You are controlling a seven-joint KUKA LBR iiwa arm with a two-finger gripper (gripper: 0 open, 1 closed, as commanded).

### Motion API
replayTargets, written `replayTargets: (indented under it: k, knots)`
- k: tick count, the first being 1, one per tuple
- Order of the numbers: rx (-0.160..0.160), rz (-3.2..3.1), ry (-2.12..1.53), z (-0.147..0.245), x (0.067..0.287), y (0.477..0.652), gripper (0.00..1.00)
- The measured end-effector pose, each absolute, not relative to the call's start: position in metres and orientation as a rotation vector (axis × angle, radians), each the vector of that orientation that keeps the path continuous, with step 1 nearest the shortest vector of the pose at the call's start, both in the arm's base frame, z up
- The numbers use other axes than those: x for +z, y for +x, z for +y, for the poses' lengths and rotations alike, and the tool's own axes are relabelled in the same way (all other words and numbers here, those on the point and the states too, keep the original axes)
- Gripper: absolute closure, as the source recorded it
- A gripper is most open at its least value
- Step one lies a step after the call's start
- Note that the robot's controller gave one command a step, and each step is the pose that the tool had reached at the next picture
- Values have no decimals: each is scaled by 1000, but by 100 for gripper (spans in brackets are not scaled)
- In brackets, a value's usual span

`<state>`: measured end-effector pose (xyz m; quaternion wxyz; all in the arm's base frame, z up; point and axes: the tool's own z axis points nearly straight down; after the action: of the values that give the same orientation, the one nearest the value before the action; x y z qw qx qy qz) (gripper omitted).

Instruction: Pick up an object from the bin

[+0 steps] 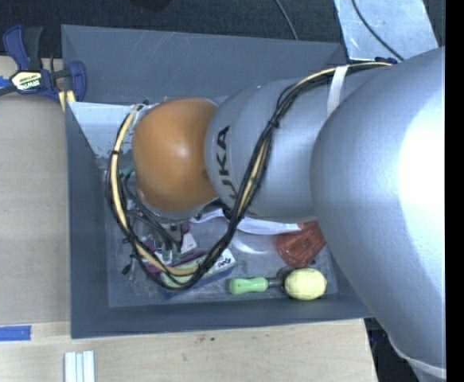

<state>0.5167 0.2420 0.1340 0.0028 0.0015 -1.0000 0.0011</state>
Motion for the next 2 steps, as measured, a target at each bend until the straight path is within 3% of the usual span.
replayTargets:
  k: [1, 2]
  knots:
    - [-2, -3143, 0, 241, 139, 519, 0]
    - [-2, -3132, 289, 159, 72, 544, 0]
